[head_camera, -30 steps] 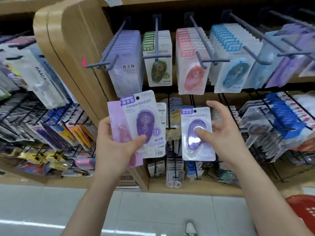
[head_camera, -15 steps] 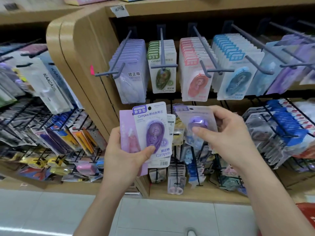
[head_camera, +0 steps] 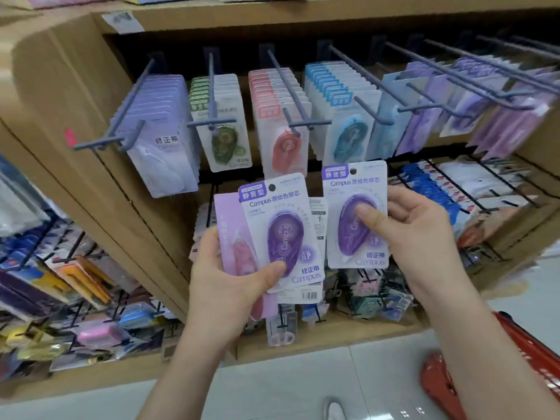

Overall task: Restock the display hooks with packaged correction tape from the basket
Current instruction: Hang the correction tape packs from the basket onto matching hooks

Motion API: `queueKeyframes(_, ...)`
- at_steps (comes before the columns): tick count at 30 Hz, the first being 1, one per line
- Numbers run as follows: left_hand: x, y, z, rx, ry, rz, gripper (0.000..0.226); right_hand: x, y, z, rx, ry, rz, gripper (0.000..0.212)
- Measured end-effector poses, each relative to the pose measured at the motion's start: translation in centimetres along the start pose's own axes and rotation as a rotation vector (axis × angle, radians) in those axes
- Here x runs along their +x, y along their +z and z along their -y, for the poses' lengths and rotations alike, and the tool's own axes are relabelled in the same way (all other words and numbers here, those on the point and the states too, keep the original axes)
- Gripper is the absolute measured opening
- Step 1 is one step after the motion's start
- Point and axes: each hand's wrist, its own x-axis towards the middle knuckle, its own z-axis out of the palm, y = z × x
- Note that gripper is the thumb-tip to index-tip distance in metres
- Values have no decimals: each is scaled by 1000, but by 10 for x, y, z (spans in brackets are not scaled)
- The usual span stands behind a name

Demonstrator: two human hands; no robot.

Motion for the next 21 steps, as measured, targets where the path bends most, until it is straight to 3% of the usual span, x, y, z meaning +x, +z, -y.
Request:
queueKeyframes(6, 0, 64, 11, 107, 46, 152, 62, 4, -58, 0, 59, 3, -197, 19)
queueKeyframes(12, 3, 130, 12, 271, 151, 193, 58, 21, -116, 7, 59, -69, -346, 12)
queueKeyframes(21, 13, 219, 18, 382, 152, 166, 55, 71, -194, 1, -9, -119, -311, 10)
